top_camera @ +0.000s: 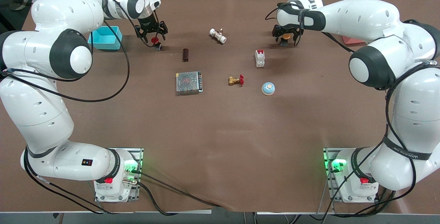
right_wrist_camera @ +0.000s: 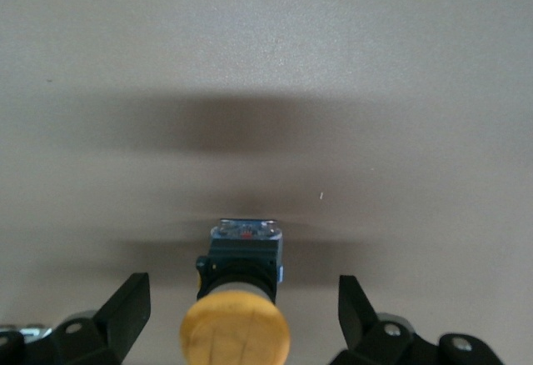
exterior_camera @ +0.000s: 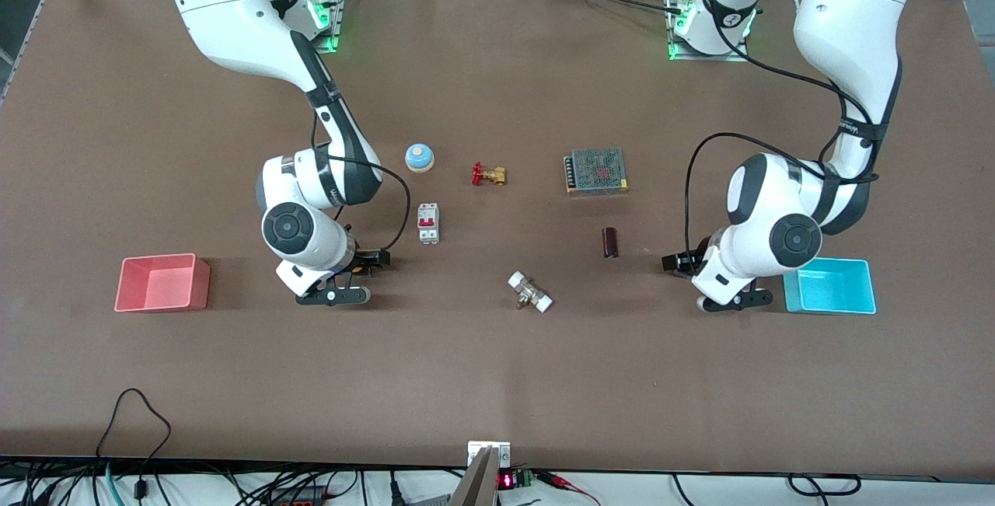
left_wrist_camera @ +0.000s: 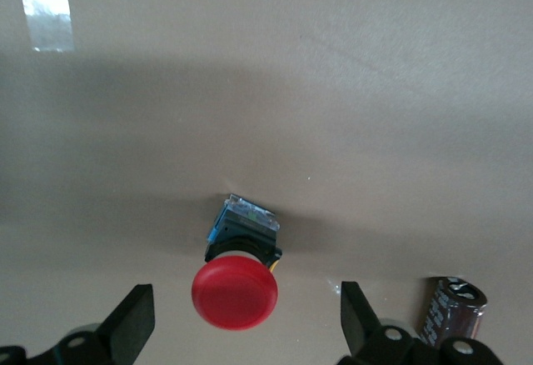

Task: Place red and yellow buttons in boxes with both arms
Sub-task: 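Close both grippers on the yellow and red buttons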

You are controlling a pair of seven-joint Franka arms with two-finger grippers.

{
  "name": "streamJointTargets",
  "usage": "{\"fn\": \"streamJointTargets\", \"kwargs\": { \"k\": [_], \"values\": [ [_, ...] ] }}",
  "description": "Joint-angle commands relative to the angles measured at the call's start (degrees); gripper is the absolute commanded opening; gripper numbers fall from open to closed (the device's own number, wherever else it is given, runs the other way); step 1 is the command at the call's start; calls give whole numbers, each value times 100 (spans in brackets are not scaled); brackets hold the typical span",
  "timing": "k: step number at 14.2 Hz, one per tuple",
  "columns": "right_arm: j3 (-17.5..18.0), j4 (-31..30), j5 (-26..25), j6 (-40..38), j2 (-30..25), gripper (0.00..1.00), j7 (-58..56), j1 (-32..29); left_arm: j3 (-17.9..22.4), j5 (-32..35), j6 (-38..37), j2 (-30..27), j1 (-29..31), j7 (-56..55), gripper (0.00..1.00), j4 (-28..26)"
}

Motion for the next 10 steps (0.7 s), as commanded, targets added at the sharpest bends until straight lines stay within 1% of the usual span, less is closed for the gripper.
{"fn": "streamJointTargets", "kwargs": {
  "k": [1,2,3,4,5,7,8,10],
  "values": [
    [-47,144,3,0,129,100,128,31,18,46,84,-21,-30,-66,79,-62],
    [-47,144,2,0,129,100,119,40,18,46,84,-21,-30,-66,73,-62],
    [-47,144,2,0,129,96,110,40,18,54,84,-21,-30,-66,67,-44],
    [-47,144,2,0,120,90,127,40,18,63,84,-4,-30,-66,64,-27],
    [-47,144,-15,0,120,83,128,40,18,72,93,22,-30,-66,60,-18],
    [-47,144,-6,0,120,59,136,40,18,72,233,22,-21,-66,54,-18],
    [-47,144,2,0,120,55,136,40,18,72,243,22,-30,-66,51,-18],
    [-47,144,-6,0,129,52,136,40,27,72,251,22,-21,-66,41,-18]
  ]
}}
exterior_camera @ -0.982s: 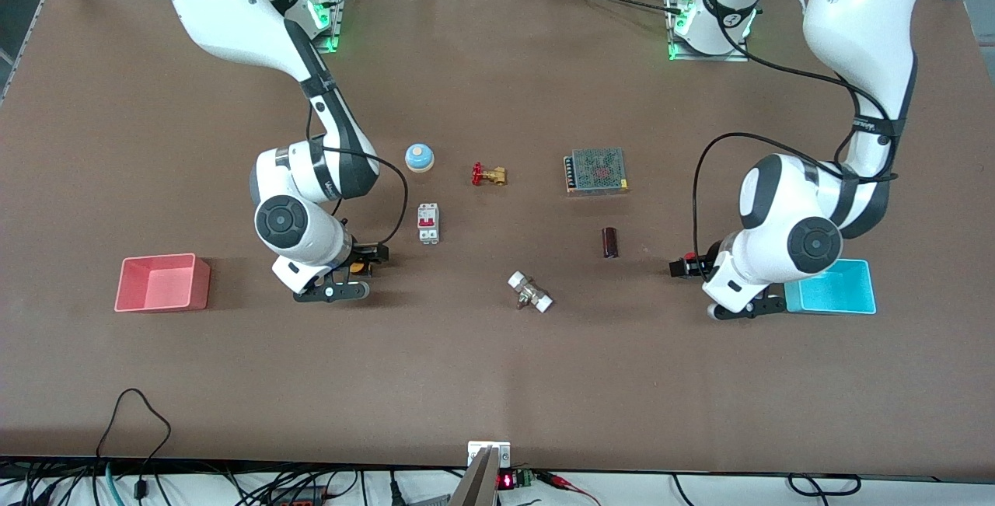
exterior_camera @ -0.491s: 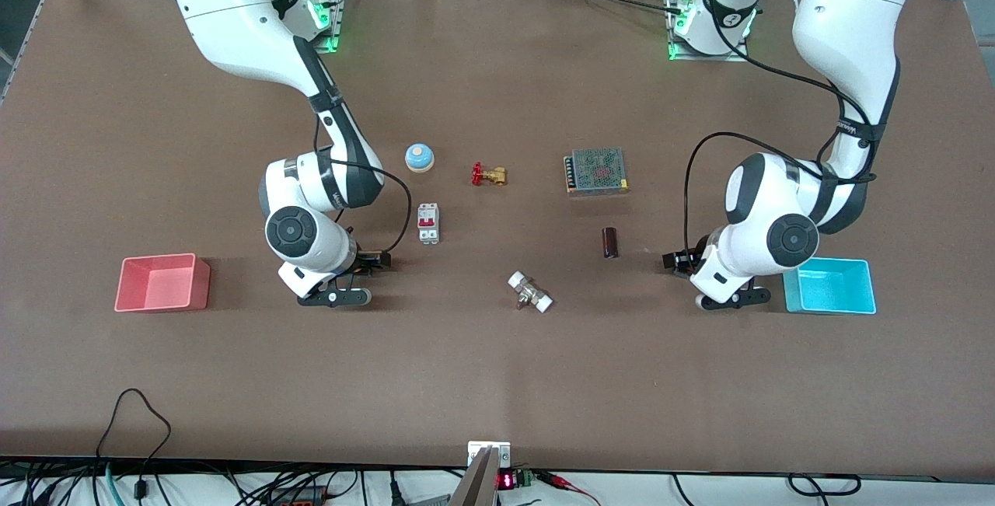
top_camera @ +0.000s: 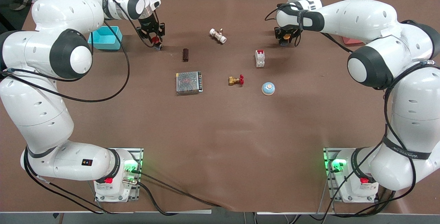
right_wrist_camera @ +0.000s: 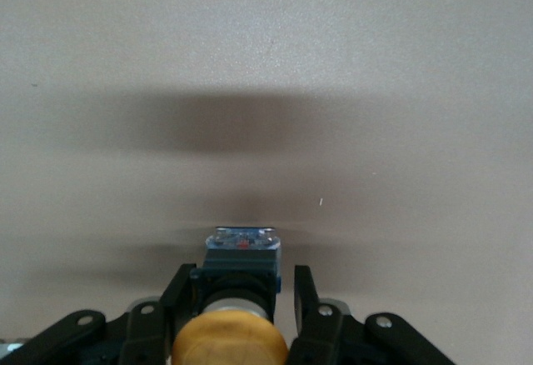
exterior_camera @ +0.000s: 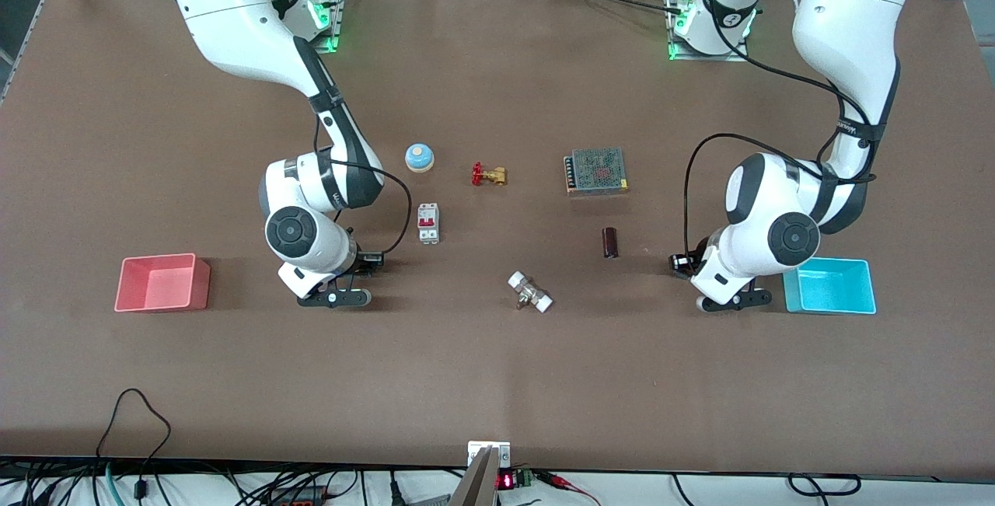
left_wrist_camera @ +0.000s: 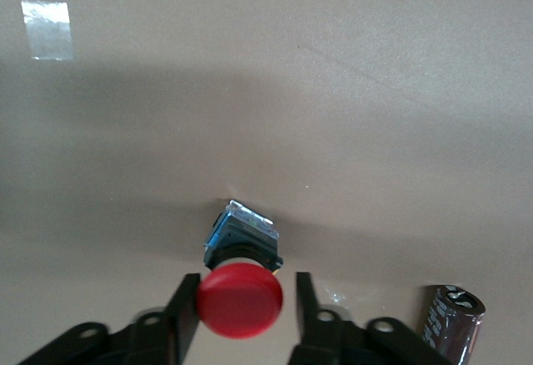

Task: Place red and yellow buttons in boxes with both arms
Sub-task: 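Close both grippers on the yellow and red buttons, then carry the yellow button to the pink box while the left gripper carries red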

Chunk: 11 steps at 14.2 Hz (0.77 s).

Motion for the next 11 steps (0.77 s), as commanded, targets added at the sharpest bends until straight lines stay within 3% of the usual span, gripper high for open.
{"fn": "streamJointTargets", "kwargs": {
  "k": [1,5,8,9,11],
  "values": [
    [-40,98,-5,-10,62,50,79,49,24,72,86,21,-21,-60,36,11],
    [-49,98,-14,-27,9,33,-18,40,59,72,7,-163,101,1,29,37],
    [-93,221,-14,-167,-209,32,0,14,68,81,-133,-471,408,228,26,90],
    [-162,247,-23,-420,-402,32,-18,-29,68,81,-308,-515,522,395,26,195],
    [-635,457,-41,-973,-798,32,-131,-30,59,72,-738,-533,769,720,26,467]
  ]
}}
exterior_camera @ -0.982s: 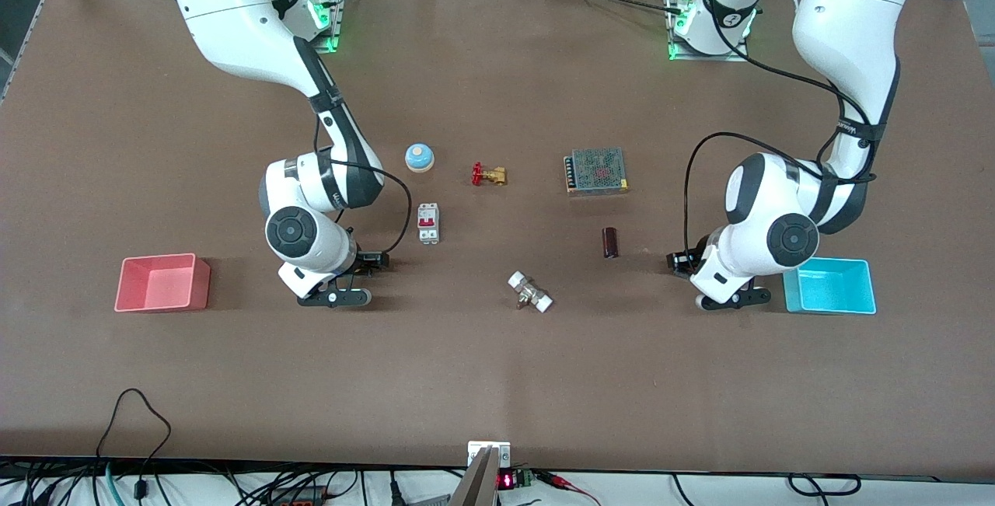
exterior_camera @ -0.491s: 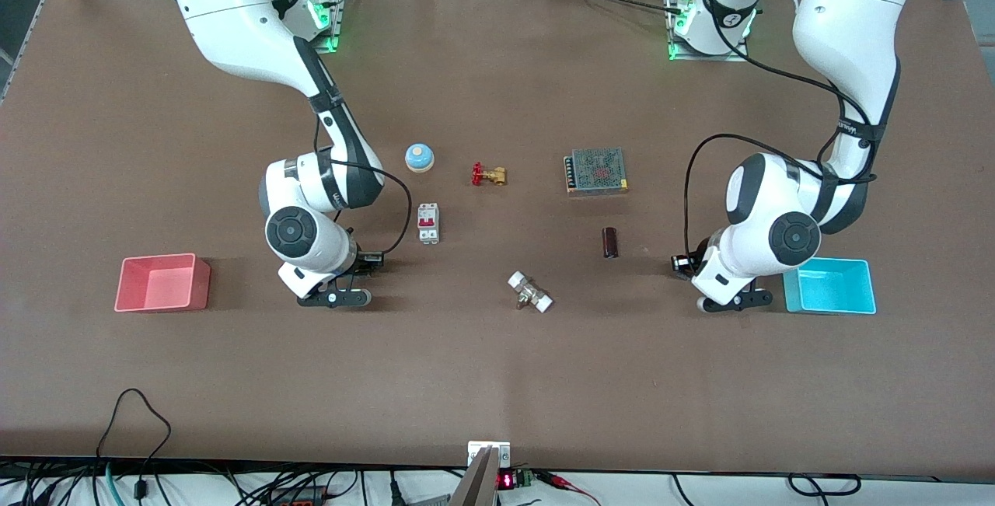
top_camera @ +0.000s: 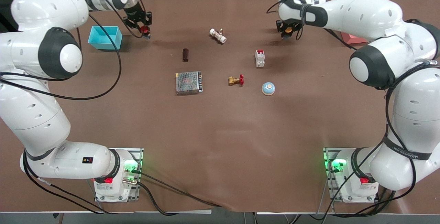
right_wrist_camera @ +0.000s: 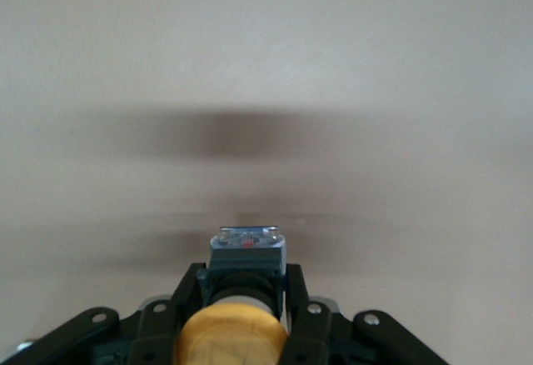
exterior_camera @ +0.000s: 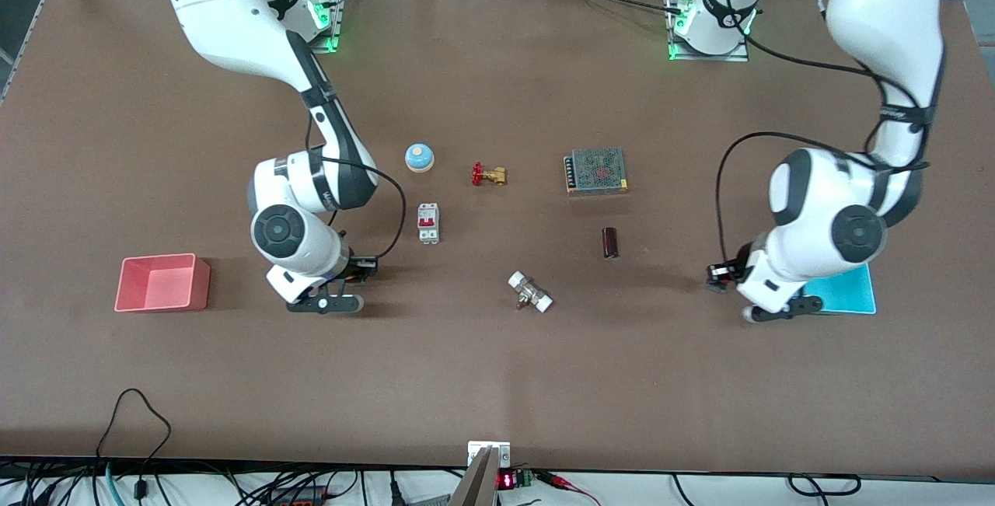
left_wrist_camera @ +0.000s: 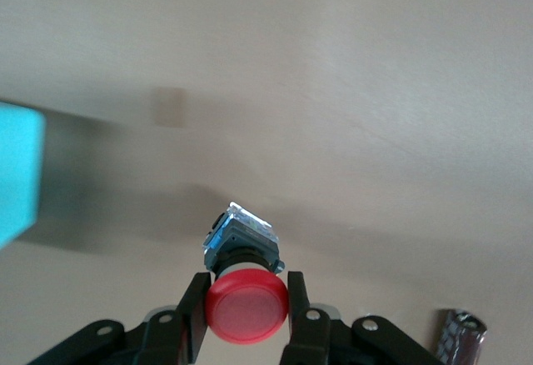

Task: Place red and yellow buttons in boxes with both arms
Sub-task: 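Carry the yellow button to the pink box while the left gripper carries red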

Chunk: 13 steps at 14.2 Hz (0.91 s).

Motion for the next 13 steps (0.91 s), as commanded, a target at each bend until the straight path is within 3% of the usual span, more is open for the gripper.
{"fn": "streamJointTargets", "kwargs": {
  "k": [1,4,9,13],
  "values": [
    [-644,194,-21,-877,-630,32,-307,-38,-34,63,-606,-151,381,587,26,307],
    [-1533,284,32,-1293,-613,32,-1289,-221,-34,28,-888,-186,829,1412,26,483],
    [-1535,187,84,-1294,-394,32,-2986,-1478,-26,36,-819,33,1366,2276,26,571],
    [-1517,187,102,-785,-17,32,-3182,-1664,-8,124,-582,402,1551,2338,26,791]
  ]
}}
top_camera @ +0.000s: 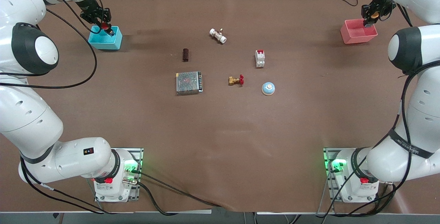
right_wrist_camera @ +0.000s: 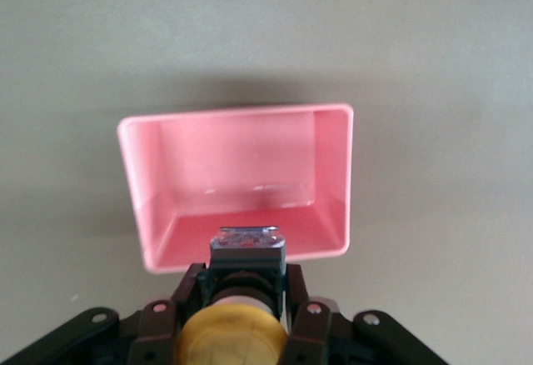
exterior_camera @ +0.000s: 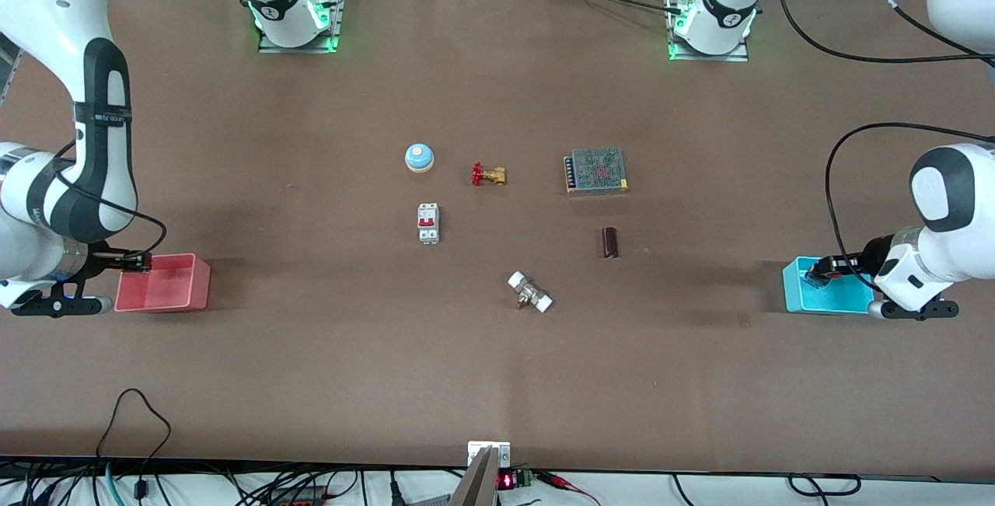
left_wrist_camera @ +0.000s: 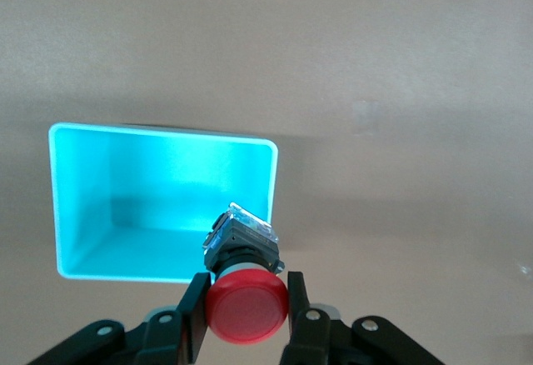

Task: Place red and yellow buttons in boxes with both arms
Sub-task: 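Carry the yellow button to the pink box while the left gripper carries red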

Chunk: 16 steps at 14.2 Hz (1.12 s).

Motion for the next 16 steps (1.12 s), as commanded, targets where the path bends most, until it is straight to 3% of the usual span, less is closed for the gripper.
{"fn": "streamJointTargets", "kwargs": {
  "k": [1,4,7,10,12,16],
  "values": [
    [79,38,59,340,218,32,-61,-27,-29,189,289,363,116,275,26,280],
    [114,38,59,578,377,32,-69,-36,6,216,484,609,283,540,26,288],
    [237,47,540,675,482,32,-235,-194,15,216,704,733,344,611,33,288],
    [237,47,814,693,597,32,-508,-247,15,216,704,785,344,611,65,288],
    [246,38,832,737,658,32,-544,-282,15,225,695,759,336,611,82,297],
    [255,38,867,860,825,34,-579,-379,-37,225,625,637,283,514,94,595]
  ]
}}
